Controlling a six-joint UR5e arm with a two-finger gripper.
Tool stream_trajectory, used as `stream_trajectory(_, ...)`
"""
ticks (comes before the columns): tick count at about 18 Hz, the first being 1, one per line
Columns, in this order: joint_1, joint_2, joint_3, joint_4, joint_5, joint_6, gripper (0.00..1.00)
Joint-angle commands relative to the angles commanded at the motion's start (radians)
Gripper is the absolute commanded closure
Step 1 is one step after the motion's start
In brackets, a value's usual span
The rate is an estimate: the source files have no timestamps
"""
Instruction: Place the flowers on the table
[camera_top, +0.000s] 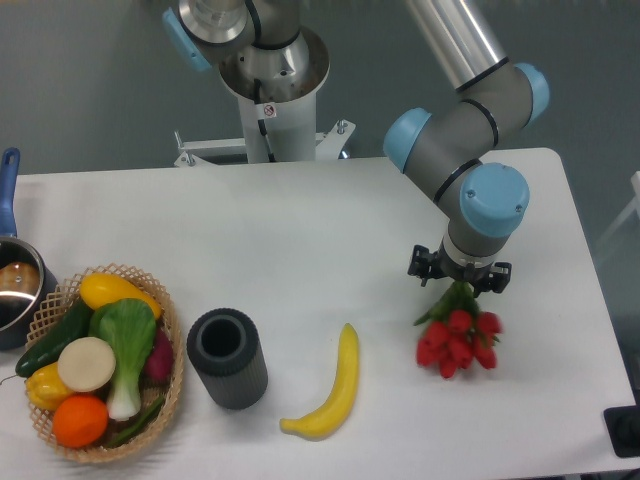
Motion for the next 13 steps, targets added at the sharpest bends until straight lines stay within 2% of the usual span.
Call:
stream_trajectory(4,0.015,0.044,0.003,0.002,0.002,0.047,0.0)
stream_trajectory(10,0.093,0.072,0.063,-0.008,0.006,0.135,0.0)
stream_trajectory(13,0.139,0.089,0.064,-0.015,-0.006,0.323,0.0)
